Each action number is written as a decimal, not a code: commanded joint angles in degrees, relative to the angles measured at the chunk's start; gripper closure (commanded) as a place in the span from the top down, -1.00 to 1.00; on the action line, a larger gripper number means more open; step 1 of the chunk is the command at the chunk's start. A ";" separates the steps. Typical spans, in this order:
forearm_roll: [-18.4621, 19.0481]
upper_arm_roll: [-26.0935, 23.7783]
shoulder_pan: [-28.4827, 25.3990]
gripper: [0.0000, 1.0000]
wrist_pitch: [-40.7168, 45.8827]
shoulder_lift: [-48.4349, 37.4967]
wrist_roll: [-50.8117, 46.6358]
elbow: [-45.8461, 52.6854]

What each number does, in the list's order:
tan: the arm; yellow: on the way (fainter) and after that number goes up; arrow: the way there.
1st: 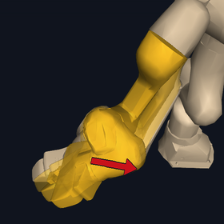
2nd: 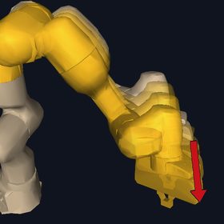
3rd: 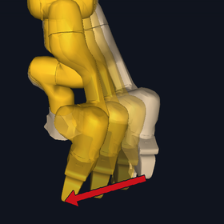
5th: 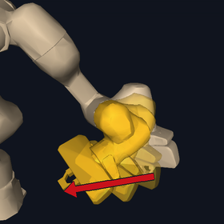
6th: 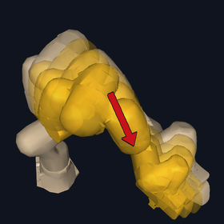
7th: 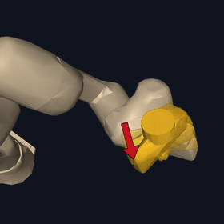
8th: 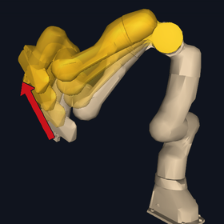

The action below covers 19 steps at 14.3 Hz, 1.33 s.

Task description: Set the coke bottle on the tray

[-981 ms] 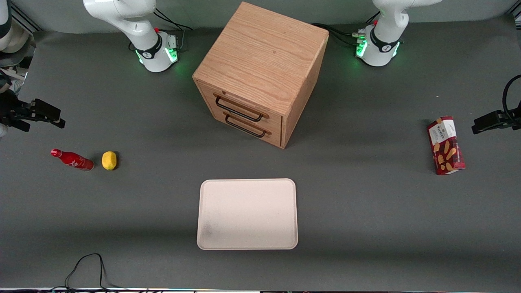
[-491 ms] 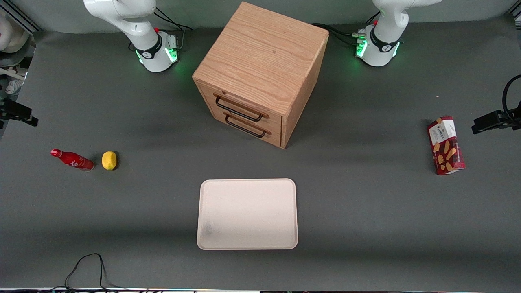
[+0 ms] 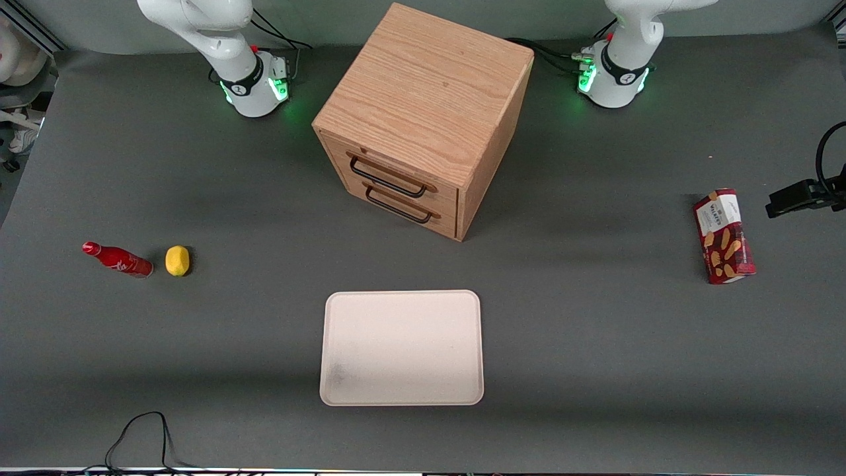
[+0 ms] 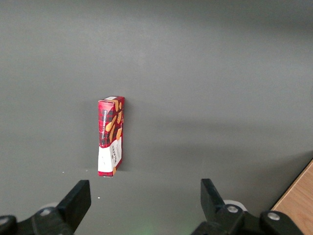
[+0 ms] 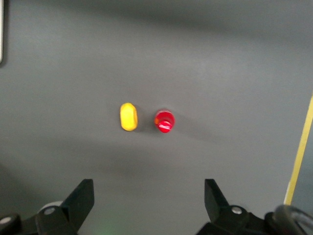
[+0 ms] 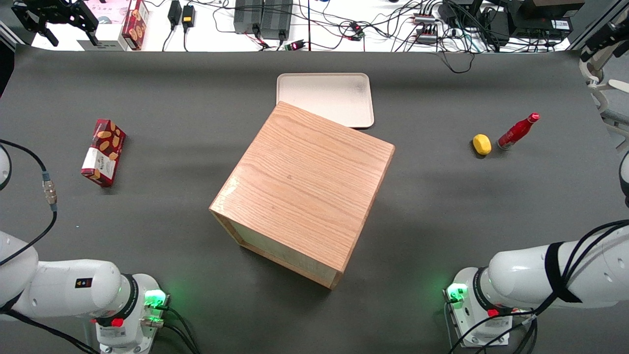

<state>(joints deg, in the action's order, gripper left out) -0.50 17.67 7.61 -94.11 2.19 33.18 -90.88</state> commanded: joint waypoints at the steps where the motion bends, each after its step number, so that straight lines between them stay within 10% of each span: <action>1: -0.03 1.84 0.12 1.00 -1.34 0.28 3.29 -0.53; 19: -0.20 2.72 -0.58 1.00 -6.88 -4.03 3.30 -10.02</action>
<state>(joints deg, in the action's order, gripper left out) -0.51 20.07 7.64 -99.58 -0.04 35.33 -99.04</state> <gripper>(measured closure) 0.000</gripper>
